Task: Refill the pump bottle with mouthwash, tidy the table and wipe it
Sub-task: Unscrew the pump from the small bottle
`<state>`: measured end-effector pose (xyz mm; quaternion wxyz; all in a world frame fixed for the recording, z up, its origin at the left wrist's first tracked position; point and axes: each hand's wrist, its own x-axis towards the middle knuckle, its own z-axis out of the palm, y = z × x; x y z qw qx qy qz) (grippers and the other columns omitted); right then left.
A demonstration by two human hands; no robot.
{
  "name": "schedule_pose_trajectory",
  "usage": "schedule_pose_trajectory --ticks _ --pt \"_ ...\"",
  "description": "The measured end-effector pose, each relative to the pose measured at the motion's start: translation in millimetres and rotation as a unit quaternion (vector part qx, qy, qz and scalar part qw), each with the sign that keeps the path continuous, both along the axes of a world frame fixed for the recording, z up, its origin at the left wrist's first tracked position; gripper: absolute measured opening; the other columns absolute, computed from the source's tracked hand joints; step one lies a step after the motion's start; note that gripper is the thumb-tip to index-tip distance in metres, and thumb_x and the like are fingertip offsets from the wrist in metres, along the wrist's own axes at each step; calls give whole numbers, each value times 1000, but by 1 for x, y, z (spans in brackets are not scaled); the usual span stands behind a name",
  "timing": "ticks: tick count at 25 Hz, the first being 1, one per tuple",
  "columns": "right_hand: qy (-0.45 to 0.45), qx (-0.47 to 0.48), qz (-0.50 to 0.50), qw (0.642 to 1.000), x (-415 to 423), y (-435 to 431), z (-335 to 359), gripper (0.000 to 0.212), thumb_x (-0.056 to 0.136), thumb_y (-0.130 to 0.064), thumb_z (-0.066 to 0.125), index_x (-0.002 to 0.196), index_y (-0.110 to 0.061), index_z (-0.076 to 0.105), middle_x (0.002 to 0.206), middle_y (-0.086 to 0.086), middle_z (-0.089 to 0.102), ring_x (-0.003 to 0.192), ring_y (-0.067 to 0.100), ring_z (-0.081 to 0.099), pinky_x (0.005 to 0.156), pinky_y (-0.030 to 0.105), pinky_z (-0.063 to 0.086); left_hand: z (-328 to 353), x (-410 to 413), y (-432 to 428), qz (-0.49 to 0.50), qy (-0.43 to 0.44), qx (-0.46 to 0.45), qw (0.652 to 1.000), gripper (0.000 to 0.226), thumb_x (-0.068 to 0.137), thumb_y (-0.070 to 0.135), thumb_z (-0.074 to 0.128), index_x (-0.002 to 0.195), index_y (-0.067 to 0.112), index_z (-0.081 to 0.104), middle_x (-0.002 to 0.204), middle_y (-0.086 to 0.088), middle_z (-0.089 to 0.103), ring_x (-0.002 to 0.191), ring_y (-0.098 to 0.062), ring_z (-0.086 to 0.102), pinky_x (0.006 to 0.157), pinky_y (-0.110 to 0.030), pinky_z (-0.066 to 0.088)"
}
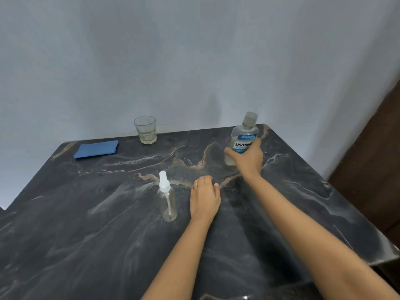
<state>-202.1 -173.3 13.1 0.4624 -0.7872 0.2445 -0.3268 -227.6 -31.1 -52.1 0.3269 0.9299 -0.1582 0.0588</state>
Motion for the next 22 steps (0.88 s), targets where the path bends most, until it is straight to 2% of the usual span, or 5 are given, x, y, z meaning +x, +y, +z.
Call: schedule_pose_trajectory --ticks 8,14,18,20,22 --pt "35 -33 19 999 -95 38 -12 66 65 -37 84 111 -13 43 110 4 61 99 22 61 85 38 52 -3 -91 56 -51 -11 -35 998 30 98 30 47 122 13 53 117 -3 60 114 -19 50 92 -30 42" --pt "37 -24 25 999 -121 50 -25 66 65 -34 85 111 -14 42 112 3 60 102 21 61 79 30 46 1 -118 75 -42 12 -82 996 31 98 29 50 125 14 53 121 0 58 118 -16 49 91 -21 35" --pt "55 -6 74 996 -123 45 -26 76 65 -36 85 121 -13 40 121 4 54 113 21 55 87 27 43 12 -116 68 -36 29 -116 992 33 96 27 53 127 15 50 126 -1 56 120 -15 47 91 -21 34" --pt "27 -12 59 998 -131 43 -16 85 67 -48 80 130 -11 38 128 5 47 122 20 47 98 33 43 20 -113 62 -36 32 -142 989 37 93 27 59 127 15 49 129 -2 54 124 -15 47 96 -23 35" --pt "-49 -82 -4 995 -139 39 7 76 77 -55 67 132 -9 41 129 5 47 122 20 44 103 40 42 32 -105 53 -43 29 -172 984 44 89 27 65 129 16 48 132 0 51 125 -14 46 99 -23 35"
